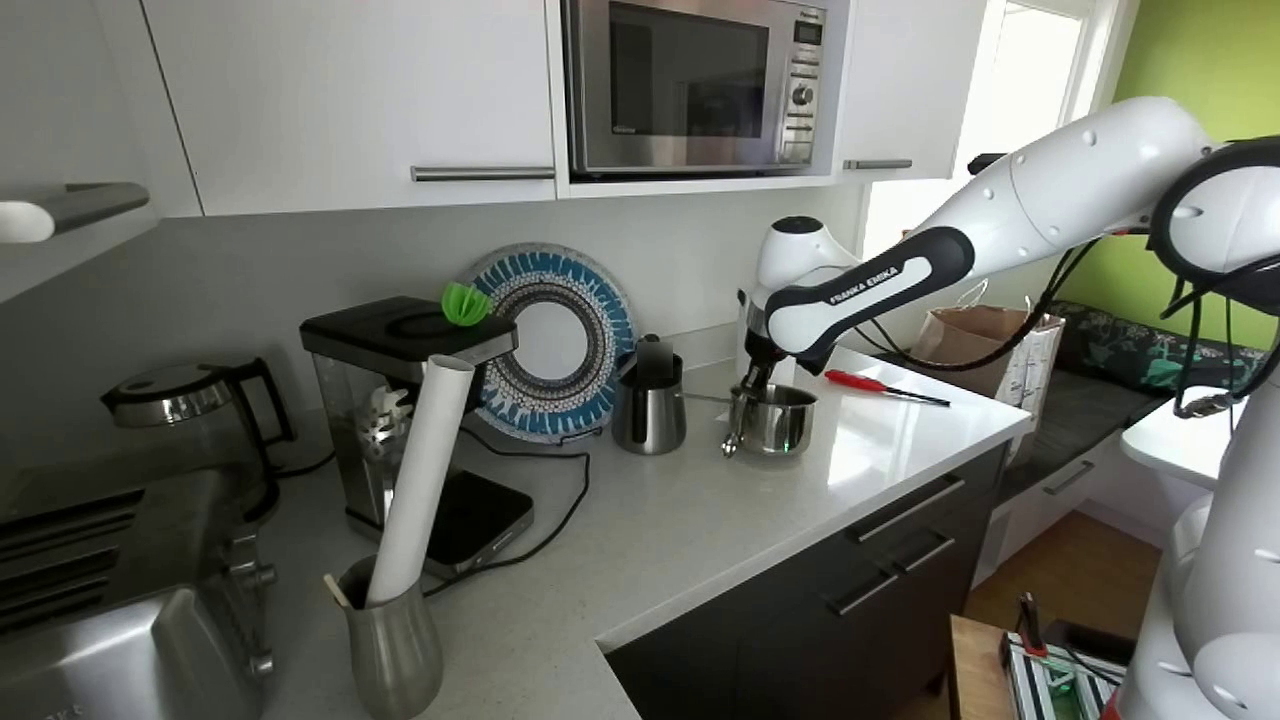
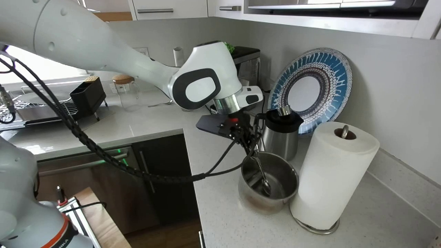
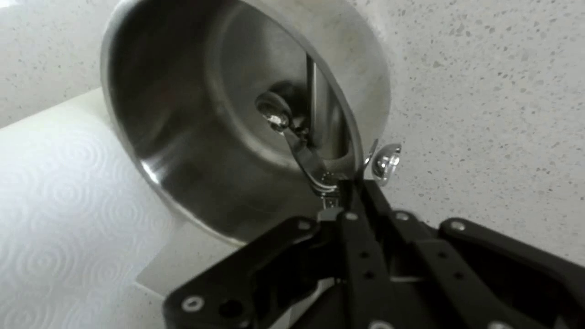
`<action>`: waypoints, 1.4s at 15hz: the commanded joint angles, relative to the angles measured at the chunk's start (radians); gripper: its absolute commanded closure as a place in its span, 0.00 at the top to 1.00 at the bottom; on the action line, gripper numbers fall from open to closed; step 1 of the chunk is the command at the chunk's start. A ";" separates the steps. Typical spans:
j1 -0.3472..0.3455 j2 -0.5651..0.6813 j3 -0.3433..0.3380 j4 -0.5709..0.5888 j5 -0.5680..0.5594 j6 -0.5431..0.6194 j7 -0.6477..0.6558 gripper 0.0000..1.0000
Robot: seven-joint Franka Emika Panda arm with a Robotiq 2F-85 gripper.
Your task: Remove the measuring spoons from the silver pot and put them on the left side of the counter
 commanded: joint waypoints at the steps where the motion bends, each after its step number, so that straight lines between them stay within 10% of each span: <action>1: 0.012 -0.104 0.003 -0.025 0.053 -0.023 -0.117 0.02; 10: 0.037 -0.093 -0.010 -0.005 0.195 -0.134 -0.269 0.02; 11: 0.038 -0.084 -0.011 -0.002 0.207 -0.143 -0.277 0.32; 19: 0.022 0.051 -0.003 0.054 0.199 -0.109 -0.152 0.82; 21: 0.019 0.088 0.002 0.085 0.200 -0.100 -0.123 0.82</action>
